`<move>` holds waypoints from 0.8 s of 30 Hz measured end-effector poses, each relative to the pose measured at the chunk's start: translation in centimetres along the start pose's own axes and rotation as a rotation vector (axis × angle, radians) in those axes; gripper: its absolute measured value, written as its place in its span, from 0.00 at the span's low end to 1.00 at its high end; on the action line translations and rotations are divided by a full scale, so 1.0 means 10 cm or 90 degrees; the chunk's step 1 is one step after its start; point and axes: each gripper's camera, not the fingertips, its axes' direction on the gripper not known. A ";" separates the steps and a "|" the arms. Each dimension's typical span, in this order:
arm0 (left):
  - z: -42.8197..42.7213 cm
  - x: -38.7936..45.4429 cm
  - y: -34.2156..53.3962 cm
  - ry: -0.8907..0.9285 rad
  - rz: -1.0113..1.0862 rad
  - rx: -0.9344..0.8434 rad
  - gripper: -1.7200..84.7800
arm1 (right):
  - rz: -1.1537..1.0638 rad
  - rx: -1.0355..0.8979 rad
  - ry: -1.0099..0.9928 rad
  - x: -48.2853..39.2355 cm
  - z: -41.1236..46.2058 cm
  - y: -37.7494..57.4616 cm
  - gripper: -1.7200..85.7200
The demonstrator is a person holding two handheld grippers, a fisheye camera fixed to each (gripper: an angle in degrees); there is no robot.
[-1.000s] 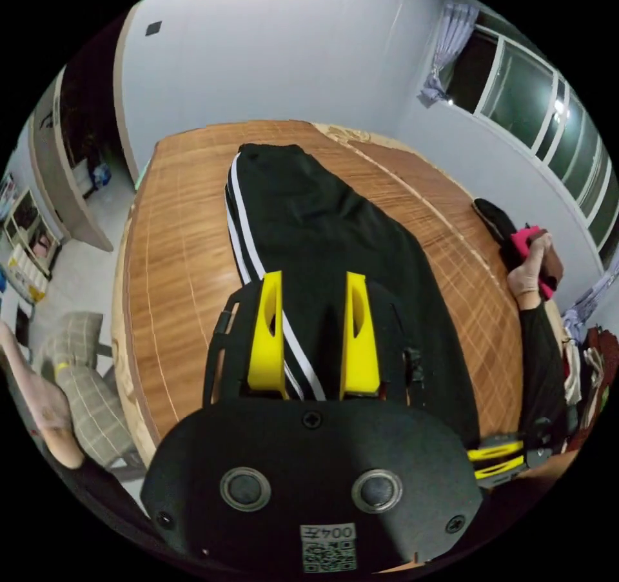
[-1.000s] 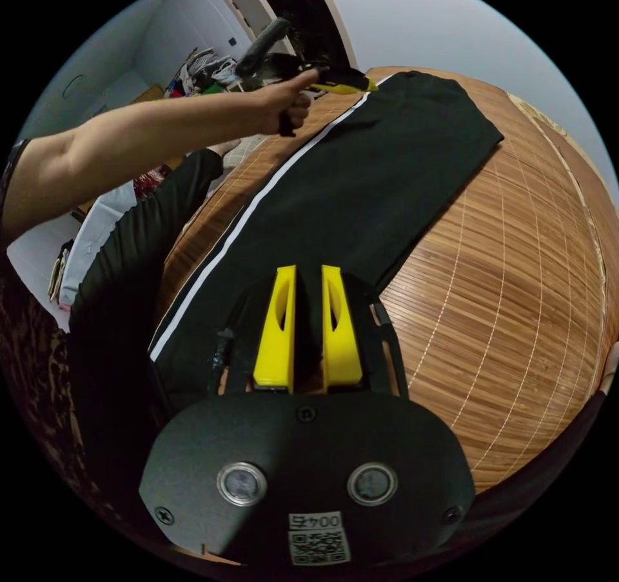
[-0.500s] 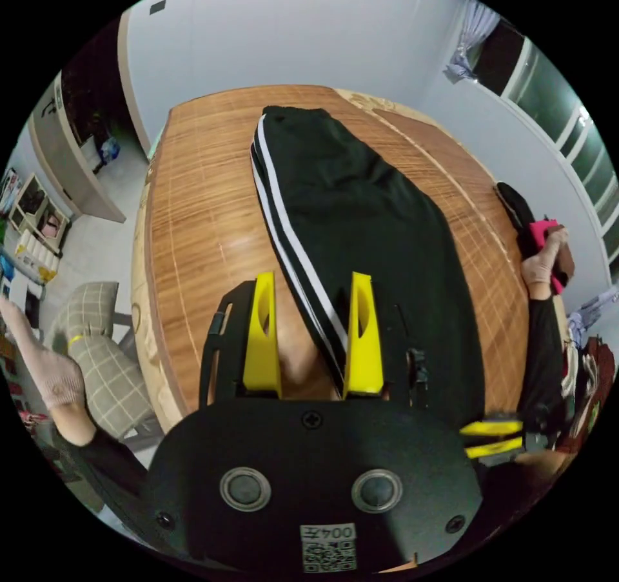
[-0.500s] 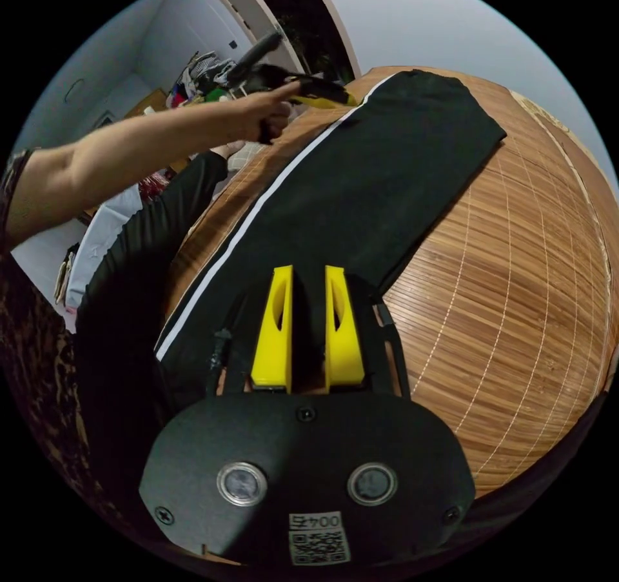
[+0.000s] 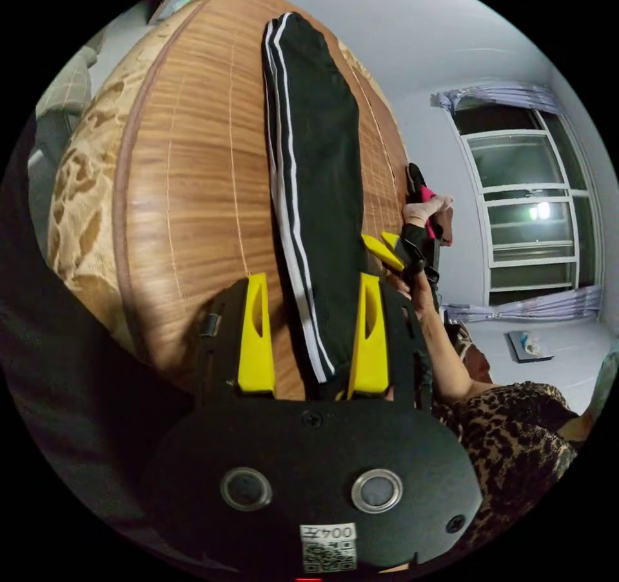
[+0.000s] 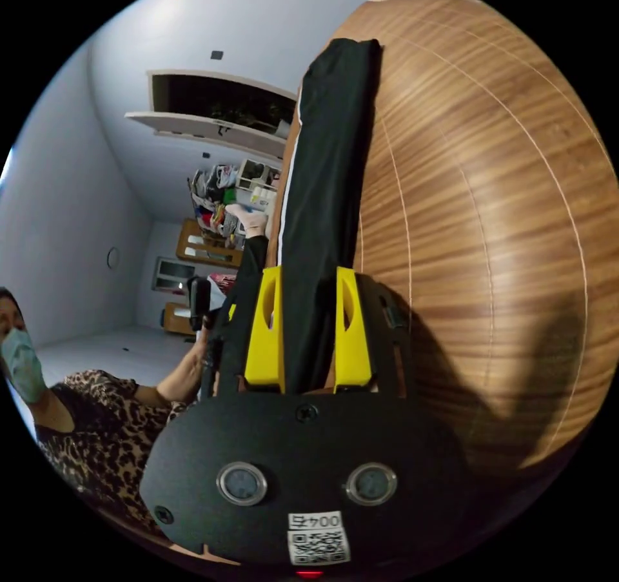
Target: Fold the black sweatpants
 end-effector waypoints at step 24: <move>0.30 -0.24 0.66 0.095 -0.047 -0.217 0.24 | 0.122 -0.235 0.057 0.08 0.30 0.41 0.16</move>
